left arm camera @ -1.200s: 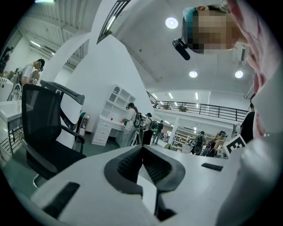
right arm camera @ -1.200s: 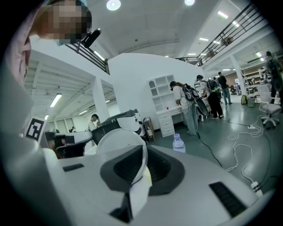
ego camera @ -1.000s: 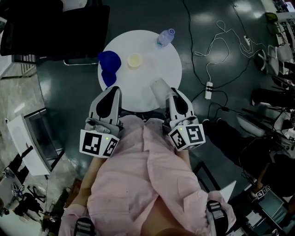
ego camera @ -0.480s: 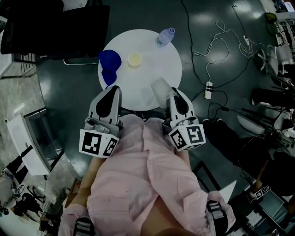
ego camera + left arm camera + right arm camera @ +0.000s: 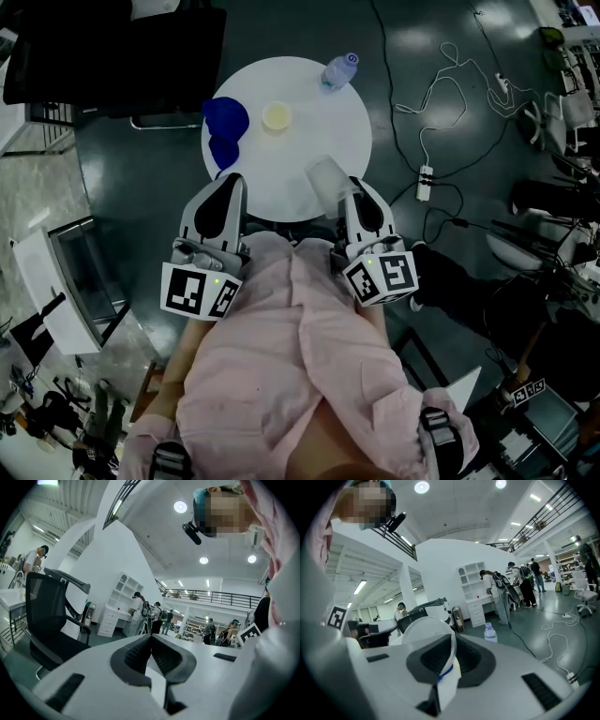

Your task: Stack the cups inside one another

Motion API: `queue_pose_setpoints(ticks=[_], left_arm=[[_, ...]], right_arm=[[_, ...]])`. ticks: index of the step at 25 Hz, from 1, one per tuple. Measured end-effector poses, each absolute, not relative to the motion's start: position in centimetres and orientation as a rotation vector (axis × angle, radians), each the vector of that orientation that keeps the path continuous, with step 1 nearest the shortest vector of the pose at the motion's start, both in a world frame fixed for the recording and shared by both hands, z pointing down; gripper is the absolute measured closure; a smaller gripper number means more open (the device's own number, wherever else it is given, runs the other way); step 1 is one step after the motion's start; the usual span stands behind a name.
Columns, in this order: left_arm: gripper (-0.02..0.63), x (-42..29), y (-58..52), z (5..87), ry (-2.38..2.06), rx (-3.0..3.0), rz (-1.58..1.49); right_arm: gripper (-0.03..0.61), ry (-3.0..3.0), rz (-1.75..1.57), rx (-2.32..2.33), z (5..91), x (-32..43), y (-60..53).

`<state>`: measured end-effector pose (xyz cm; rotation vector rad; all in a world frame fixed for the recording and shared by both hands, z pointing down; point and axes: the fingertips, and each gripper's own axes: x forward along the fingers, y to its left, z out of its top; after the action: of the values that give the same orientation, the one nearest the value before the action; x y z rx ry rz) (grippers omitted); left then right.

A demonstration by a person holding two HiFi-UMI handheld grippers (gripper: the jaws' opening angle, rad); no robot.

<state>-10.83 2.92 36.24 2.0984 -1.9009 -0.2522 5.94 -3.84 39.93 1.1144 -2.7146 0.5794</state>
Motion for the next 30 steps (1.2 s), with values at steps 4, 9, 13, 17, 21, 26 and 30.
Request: queue_pose_setpoints(ticks=[4,9,13,17,21,26,30], left_arm=[[0.595,-10.8,3.2,36.2,-1.903,2.105,-0.247],[0.595,-10.7,3.3,36.2,-1.896,2.113,-0.237],[0.595,-10.7,3.2,36.3,-1.888,2.113,-0.234],[0.595,-10.6,2.8,36.5,-1.878,2.111,-0.236],[0.595,-10.6,3.0,36.5,-1.874,2.110,-0.233],[0.595,-12.0,5.1,36.4,-1.864,2.102,-0.239],[0.595,-11.8,5.5,36.6,-1.851,2.095,-0.233]], right_arm=[[0.536,-2.714,0.574,1.112,39.9,5.9,-3.6],[0.537,-2.706,0.577,1.123,40.0,6.0,-3.4],[0.537,-2.698,0.580,1.127,39.9,6.0,-3.5],[0.536,-2.692,0.591,1.135,40.3,6.2,-3.6],[0.537,-2.688,0.596,1.139,40.3,6.2,-3.4],[0.536,-2.672,0.598,1.118,40.4,4.6,-1.2],[0.536,-2.659,0.560,0.988,41.2,2.8,0.1]])
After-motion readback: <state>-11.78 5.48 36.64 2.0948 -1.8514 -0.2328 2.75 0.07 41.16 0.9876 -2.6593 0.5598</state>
